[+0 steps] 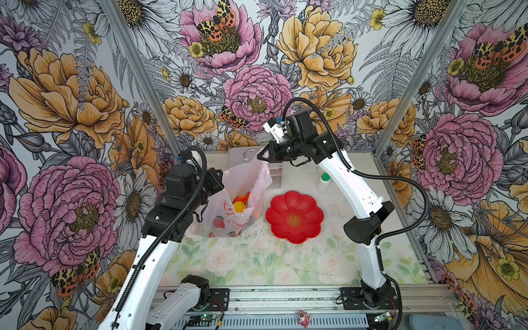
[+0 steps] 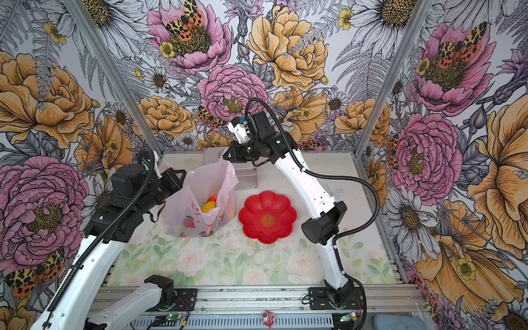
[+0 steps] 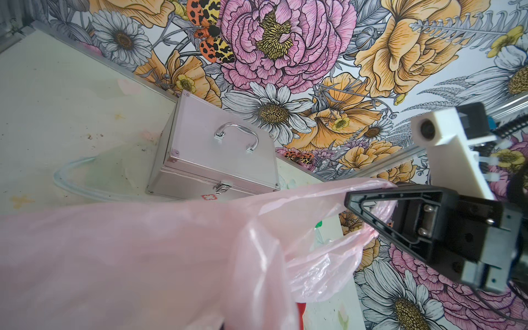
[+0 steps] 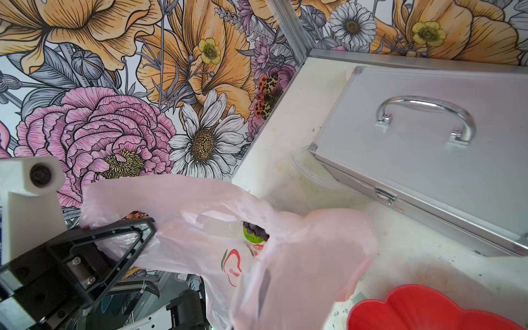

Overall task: Place the fruits into the plastic bag
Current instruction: Place the plastic bag at the center of the table.

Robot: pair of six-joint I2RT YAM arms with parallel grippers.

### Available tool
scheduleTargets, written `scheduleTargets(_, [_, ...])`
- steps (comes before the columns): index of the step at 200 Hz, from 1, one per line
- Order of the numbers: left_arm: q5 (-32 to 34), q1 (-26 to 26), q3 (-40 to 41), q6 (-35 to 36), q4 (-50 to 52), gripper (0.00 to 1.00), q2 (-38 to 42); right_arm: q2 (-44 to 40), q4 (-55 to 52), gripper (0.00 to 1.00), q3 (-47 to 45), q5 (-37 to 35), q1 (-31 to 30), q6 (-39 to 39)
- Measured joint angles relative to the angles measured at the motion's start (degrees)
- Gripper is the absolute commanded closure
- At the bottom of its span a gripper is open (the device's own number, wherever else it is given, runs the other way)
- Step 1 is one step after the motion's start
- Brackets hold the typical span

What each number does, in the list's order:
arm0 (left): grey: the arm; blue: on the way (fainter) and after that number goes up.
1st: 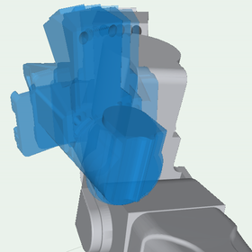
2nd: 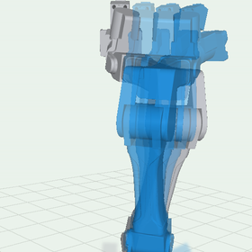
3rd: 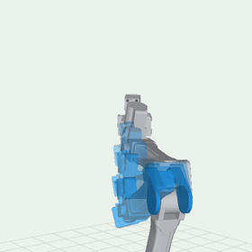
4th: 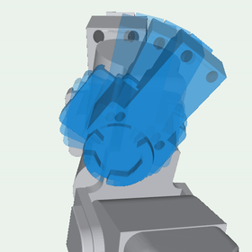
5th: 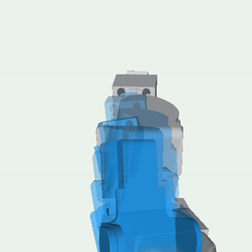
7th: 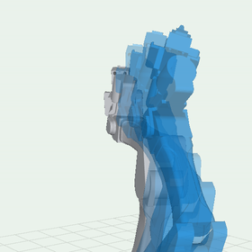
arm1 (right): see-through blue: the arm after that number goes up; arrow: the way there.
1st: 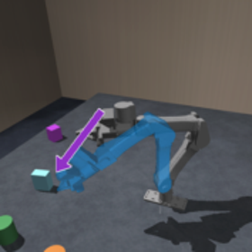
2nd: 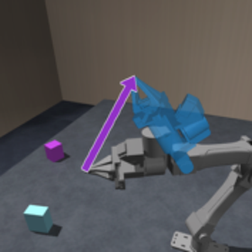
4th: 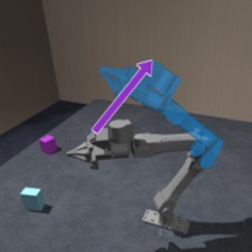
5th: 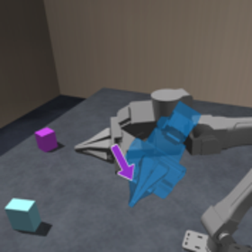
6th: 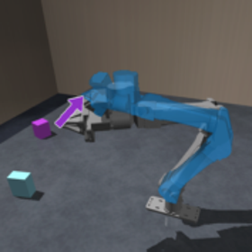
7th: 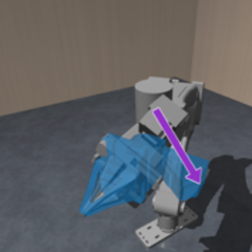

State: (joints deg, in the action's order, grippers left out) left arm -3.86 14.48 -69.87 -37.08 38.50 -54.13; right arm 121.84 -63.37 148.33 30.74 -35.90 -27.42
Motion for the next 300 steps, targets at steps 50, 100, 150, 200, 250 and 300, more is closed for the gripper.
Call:
scheduleTargets(50, [-1.8, -0.2, 0.0, 0.0, -1.2, 0.9, -0.4, -0.1, -0.1, 1.0, 0.1, -2.7, 1.1, 0.0])
scheduleTargets(100, [-3.5, -0.1, 0.0, -1.5, -3.5, 0.91, -1.5, -3.1, -0.1, 1.0, -3.3, -2.9, 5.2, 0.0])
scheduleTargets(150, [-3.5, 3.6, -0.4, -2.1, -6.8, 0.91, -6.1, -10.4, -0.2, 1.0, -11.2, -4.2, 8.3, 1.4])
scheduleTargets(200, [-3.8, 5.2, -1.7, -2.1, -8.3, 0.76, -10.3, -14.5, -0.2, 1.0, -15.9, -5.7, 10.7, 2.8])
scheduleTargets(250, [-3.9, 2.5, -3.5, 0.1, -5.4, 0.01, -8.7, -14.7, 0.2, 0.45, -17.7, -5.6, 11.6, 2.8])
scheduleTargets(300, [-0.6, -6.1, -5.5, 3.1, 3.8, 0.01, 2.5, -19.7, 0.4, 0.17, -25.3, -6.8, 13.6, 3.4])
